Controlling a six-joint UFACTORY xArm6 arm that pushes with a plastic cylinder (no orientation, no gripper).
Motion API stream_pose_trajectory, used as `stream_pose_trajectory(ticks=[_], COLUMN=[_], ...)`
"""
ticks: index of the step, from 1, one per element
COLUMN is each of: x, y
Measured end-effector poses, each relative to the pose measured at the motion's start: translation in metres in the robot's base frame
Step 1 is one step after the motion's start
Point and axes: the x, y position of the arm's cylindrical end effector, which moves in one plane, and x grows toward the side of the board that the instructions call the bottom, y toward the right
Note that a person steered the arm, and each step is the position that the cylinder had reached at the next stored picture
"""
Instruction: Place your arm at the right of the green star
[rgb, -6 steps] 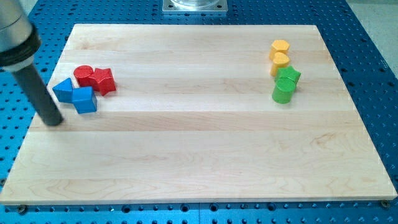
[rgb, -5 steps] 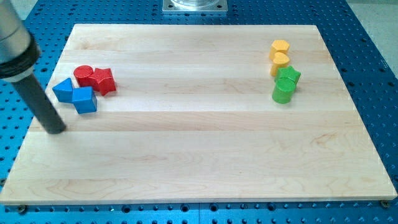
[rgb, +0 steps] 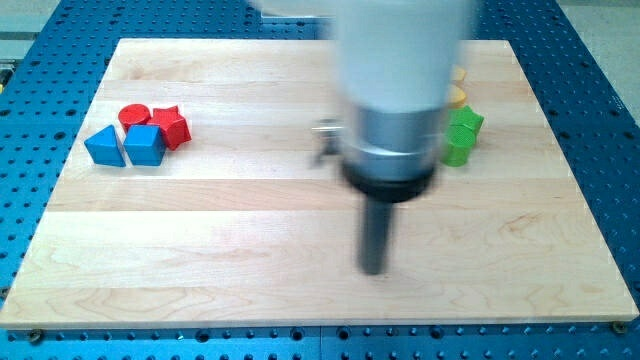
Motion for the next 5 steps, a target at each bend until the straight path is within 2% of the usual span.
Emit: stream_pose_trajectory(ticks=[1,2,3,4,5], x=[-0.057,-0.124,-0.168,-0.189,-0.164], y=[0.088,0.116,0.166,0.144,0.075])
